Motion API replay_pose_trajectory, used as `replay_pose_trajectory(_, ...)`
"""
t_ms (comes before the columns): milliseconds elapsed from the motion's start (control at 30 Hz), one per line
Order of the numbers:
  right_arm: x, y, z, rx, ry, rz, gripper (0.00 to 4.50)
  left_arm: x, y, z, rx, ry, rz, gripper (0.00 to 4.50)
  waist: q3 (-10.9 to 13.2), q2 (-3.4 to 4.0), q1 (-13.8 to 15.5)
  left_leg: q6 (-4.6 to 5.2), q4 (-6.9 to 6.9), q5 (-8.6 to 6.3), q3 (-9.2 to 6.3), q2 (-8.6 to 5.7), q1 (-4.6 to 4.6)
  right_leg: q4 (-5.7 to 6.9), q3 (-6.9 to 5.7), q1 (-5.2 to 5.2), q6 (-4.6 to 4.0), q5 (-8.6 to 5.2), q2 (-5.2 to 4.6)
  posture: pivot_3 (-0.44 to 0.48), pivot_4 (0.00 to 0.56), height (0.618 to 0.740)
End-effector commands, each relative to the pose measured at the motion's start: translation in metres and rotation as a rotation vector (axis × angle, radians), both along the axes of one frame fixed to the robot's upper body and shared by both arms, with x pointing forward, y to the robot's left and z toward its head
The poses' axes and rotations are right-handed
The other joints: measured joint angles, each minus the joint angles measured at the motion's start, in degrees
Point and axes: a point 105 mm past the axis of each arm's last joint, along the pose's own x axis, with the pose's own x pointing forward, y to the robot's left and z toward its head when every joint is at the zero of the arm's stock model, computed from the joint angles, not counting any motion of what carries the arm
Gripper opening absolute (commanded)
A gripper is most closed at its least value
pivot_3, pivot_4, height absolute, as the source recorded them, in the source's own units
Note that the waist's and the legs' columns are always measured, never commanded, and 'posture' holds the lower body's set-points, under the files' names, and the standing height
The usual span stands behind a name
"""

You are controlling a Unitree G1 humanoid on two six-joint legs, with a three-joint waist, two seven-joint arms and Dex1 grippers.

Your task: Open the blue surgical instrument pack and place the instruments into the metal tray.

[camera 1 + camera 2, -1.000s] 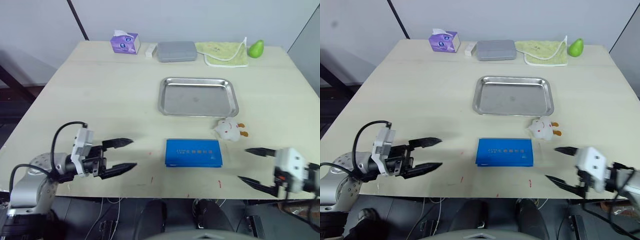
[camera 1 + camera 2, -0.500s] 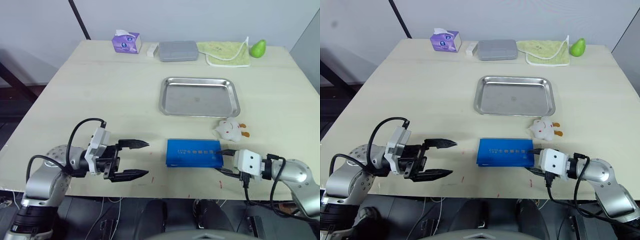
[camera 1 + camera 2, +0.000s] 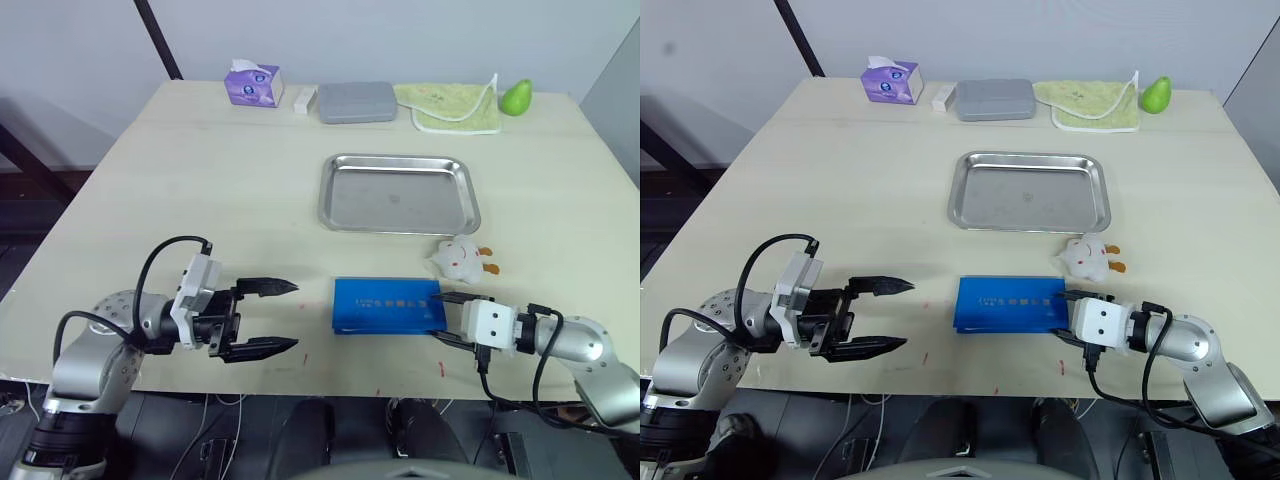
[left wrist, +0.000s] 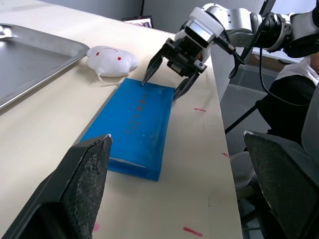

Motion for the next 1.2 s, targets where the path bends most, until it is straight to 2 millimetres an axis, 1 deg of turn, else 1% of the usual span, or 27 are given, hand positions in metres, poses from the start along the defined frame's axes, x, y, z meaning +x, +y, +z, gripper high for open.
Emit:
replay_pose_trajectory(33, 0.003, 0.001, 0.002, 0.0, -0.027, 0.004, 1.38, -0.004, -0.004, 0.006, -0.007, -0.045, -0.033, 4.5, 0.0, 0.0, -0.1, 0.0, 0.0, 0.0, 0.01, 0.0, 0.0, 0.0, 0.0, 0.0, 0.0, 0.0, 0.0, 0.0, 0.15, 0.736)
replay_pose_trajectory(67, 0.003, 0.0, 0.001, -0.004, -0.027, 0.006, 0.96, -0.003, -0.004, 0.006, -0.007, -0.046, -0.03, 4.5, 0.0, 0.0, -0.1, 0.0, 0.0, 0.0, 0.0, 0.0, 0.01, 0.0, 0.0, 0.0, 0.0, 0.0, 0.0, 0.0, 0.15, 0.736)
replay_pose_trajectory(100, 0.003, 0.0, 0.0, -0.007, -0.027, 0.007, 0.42, -0.003, -0.003, 0.006, -0.008, -0.048, -0.026, 4.5, 0.0, 0.0, -0.1, 0.0, 0.0, 0.0, 0.0, 0.0, 0.01, 0.01, 0.0, 0.0, 0.0, 0.0, 0.0, 0.0, 0.15, 0.736)
replay_pose_trajectory(133, 0.003, -0.001, 0.0, -0.012, -0.027, 0.01, 0.02, -0.003, -0.003, 0.006, -0.008, -0.048, -0.023, 4.5, 0.0, 0.0, -0.1, 0.0, 0.0, 0.0, 0.0, 0.0, 0.01, 0.01, 0.0, 0.0, 0.0, 0.0, 0.0, 0.0, 0.15, 0.736)
replay_pose_trajectory(200, 0.003, -0.001, 0.0, -0.013, -0.028, 0.013, 0.02, -0.004, -0.003, 0.005, -0.008, -0.05, -0.019, 4.5, 0.0, 0.0, -0.1, 0.0, 0.0, 0.0, 0.01, 0.0, 0.01, 0.01, 0.0, 0.0, 0.0, 0.0, 0.0, 0.0, 0.15, 0.736)
replay_pose_trajectory(267, 0.004, 0.0, 0.005, -0.01, -0.031, 0.022, 0.02, -0.004, -0.003, 0.005, -0.012, -0.053, -0.014, 4.5, 0.0, 0.0, -0.1, 0.0, 0.0, 0.0, 0.01, 0.01, 0.01, 0.01, 0.01, 0.0, 0.0, 0.0, 0.0, 0.0, 0.15, 0.736)
replay_pose_trajectory(400, 0.004, 0.002, 0.022, 0.025, 0.011, 0.045, 0.02, -0.005, -0.002, 0.005, -0.016, -0.054, -0.003, 4.5, 0.0, 0.0, 0.0, 0.0, 0.0, 0.0, 0.0, 0.01, 0.01, 0.01, 0.01, 0.0, 0.0, 0.0, 0.0, 0.0, 0.15, 0.736)
replay_pose_trajectory(433, 0.004, 0.004, 0.032, 0.05, 0.037, 0.051, 0.02, -0.006, -0.002, 0.005, -0.017, -0.053, 0.0, 4.5, 0.0, 0.02, 0.0, 0.0, 0.0, 0.0, 0.0, 0.01, 0.01, 0.01, 0.01, 0.0, 0.0, 0.0, 0.0, 0.0, 0.15, 0.736)
replay_pose_trajectory(533, 0.002, 0.008, 0.057, 0.123, 0.175, 0.063, 0.02, -0.005, -0.001, 0.004, -0.022, -0.055, 0.012, 4.5, 0.0, 0.02, -0.1, 0.0, 0.01, 0.0, 0.0, 0.03, 0.01, 0.02, 0.01, 0.0, 0.0, 0.01, -0.02, 0.0, 0.15, 0.736)
replay_pose_trajectory(633, 0.0, 0.007, 0.067, 0.113, 0.313, 0.079, 0.02, -0.003, -0.001, 0.003, -0.027, -0.059, 0.023, 4.5, 0.0, 0.02, 0.0, 0.0, 0.0, 0.0, -0.03, 0.11, 0.01, 0.01, -0.02, 0.0, -0.02, 0.01, -0.02, 0.0, 0.15, 0.736)
replay_pose_trajectory(733, 0.002, 0.005, 0.074, 0.115, 0.466, 0.082, 0.02, 0.0, -0.003, 0.001, -0.034, -0.062, 0.027, 4.5, 0.0, 0.01, 0.1, 0.01, 0.01, -0.01, -0.04, 0.17, -0.02, -0.01, -0.05, 0.0, -0.02, 0.01, -0.06, 0.0, 0.15, 0.736)
replay_pose_trajectory(833, 0.005, 0.004, 0.083, 0.119, 0.533, 0.102, 0.02, 0.001, -0.005, 0.001, -0.042, -0.065, 0.03, 4.5, 0.0, 0.01, 0.0, 0.01, 0.02, -0.01, -0.03, 0.13, -0.03, -0.01, -0.04, 0.0, -0.01, 0.02, -0.07, 0.0, 0.15, 0.736)
replay_pose_trajectory(900, 0.008, 0.005, 0.087, 0.126, 0.558, 0.11, 0.02, 0.002, -0.005, 0.001, -0.046, -0.067, 0.033, 4.5, 0.0, 0.01, 0.0, 0.01, 0.01, -0.01, -0.03, 0.1, -0.02, 0.0, -0.04, -0.01, -0.02, 0.02, -0.06, 0.0, 0.15, 0.736)
replay_pose_trajectory(1000, 0.016, 0.003, 0.09, 0.119, 0.653, 0.1, 0.02, 0.003, -0.003, 0.001, -0.047, -0.069, 0.042, 4.5, 0.0, 0.02, -0.1, 0.01, 0.01, -0.01, -0.02, 0.08, -0.04, 0.0, -0.04, -0.04, -0.02, 0.02, -0.04, 0.0, 0.15, 0.736)
replay_pose_trajectory(1033, 0.017, 0.002, 0.089, 0.106, 0.694, 0.105, 0.02, 0.004, -0.001, 0.001, -0.05, -0.071, 0.052, 4.5, 0.0, 0.02, -0.1, 0.01, 0.01, -0.01, -0.01, 0.08, -0.04, 0.0, -0.04, -0.05, -0.02, 0.02, -0.04, 0.0, 0.15, 0.736)
replay_pose_trajectory(1067, 0.021, 0.001, 0.087, 0.103, 0.717, 0.096, 0.02, 0.006, 0.0, 0.001, -0.052, -0.072, 0.061, 4.5, 0.0, 0.02, -0.1, 0.01, 0.01, -0.01, -0.02, 0.09, -0.05, 0.01, -0.04, -0.05, -0.02, 0.02, -0.04, 0.0, 0.15, 0.736)
replay_pose_trajectory(1200, 0.034, 0.003, 0.079, 0.107, 0.761, 0.091, 0.02, 0.009, 0.005, 0.001, -0.052, -0.073, 0.082, 4.5, 0.0, 0.02, -0.1, 0.01, 0.01, -0.01, -0.02, 0.09, -0.12, 0.0, -0.05, -0.1, -0.01, 0.02, -0.07, 0.0, 0.15, 0.736)
